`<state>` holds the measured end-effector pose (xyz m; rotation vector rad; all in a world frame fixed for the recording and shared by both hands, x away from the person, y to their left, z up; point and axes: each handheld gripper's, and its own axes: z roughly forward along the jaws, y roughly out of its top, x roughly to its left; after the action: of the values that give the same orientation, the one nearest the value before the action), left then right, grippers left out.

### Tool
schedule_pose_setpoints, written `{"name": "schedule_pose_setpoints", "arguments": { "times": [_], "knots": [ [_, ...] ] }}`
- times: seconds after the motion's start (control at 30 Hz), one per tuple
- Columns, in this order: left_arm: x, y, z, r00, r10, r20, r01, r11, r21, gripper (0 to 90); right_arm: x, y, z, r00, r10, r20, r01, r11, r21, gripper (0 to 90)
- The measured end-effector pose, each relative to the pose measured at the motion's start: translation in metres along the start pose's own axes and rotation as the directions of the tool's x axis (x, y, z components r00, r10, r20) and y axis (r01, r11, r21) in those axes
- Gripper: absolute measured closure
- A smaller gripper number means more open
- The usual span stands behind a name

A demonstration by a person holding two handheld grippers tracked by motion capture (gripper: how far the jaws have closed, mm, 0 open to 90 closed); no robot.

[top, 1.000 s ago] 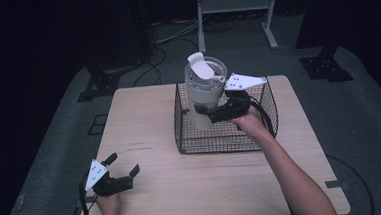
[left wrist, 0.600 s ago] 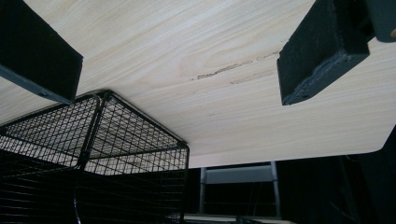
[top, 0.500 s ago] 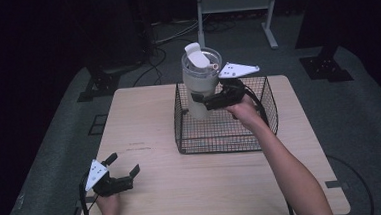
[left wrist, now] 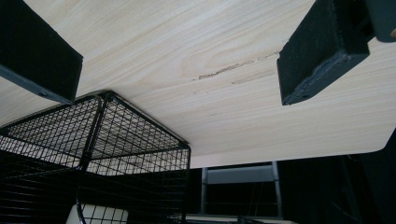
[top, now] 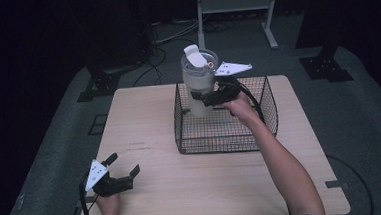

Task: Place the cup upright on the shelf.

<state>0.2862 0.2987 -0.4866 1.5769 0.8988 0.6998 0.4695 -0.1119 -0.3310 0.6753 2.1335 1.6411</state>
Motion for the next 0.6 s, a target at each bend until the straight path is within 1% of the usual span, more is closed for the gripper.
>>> {"name": "schedule_pose_setpoints", "arguments": {
  "times": [0.03,0.17,0.2,0.23,0.4,0.47,0.5,0.6],
  "knots": [
    [0.0,0.0,0.0,1.0,-0.001,0.0,0.001,1.0,-0.001,0.0,-0.002,-0.003,0.004,0.9999,0.0,-0.013,0.0,1.0,0.004,8.9],
    [0.0,0.0,0.0,1.0,-0.001,0.001,0.001,1.0,0.0,0.0,-0.005,-0.01,0.01,0.9998,-0.004,-0.02,0.004,1.0,0.012,8.9],
    [0.0,0.0,0.0,1.0,0.0,0.002,0.0,1.0,-0.001,0.0,-0.006,-0.012,0.012,0.9996,0.005,-0.026,-0.005,1.0,0.018,8.9],
    [0.001,0.0,0.0,1.0,-0.001,0.002,0.001,1.0,-0.001,0.0,-0.009,-0.016,0.016,0.9993,0.005,-0.038,-0.004,1.0,0.022,8.9],
    [0.001,0.0,-0.001,1.0,-0.001,0.005,0.001,1.0,-0.002,0.0,-0.011,-0.024,0.023,0.9986,0.023,-0.047,-0.021,0.999,0.044,8.9],
    [0.001,0.0,-0.001,1.0,-0.002,0.006,0.002,1.0,-0.002,0.0,-0.012,-0.028,0.026,0.9989,0.022,-0.041,-0.02,0.998,0.058,8.9],
    [0.001,0.0,-0.001,1.0,-0.002,0.007,0.002,1.0,-0.003,0.0,-0.013,-0.03,0.027,0.9993,0.019,-0.031,-0.017,0.998,0.061,9.0],
    [0.001,0.0,-0.001,1.0,-0.008,0.005,0.008,1.0,-0.005,0.0,-0.015,-0.035,0.03,0.9993,0.024,-0.028,-0.022,0.997,0.07,8.9]
  ]
}}
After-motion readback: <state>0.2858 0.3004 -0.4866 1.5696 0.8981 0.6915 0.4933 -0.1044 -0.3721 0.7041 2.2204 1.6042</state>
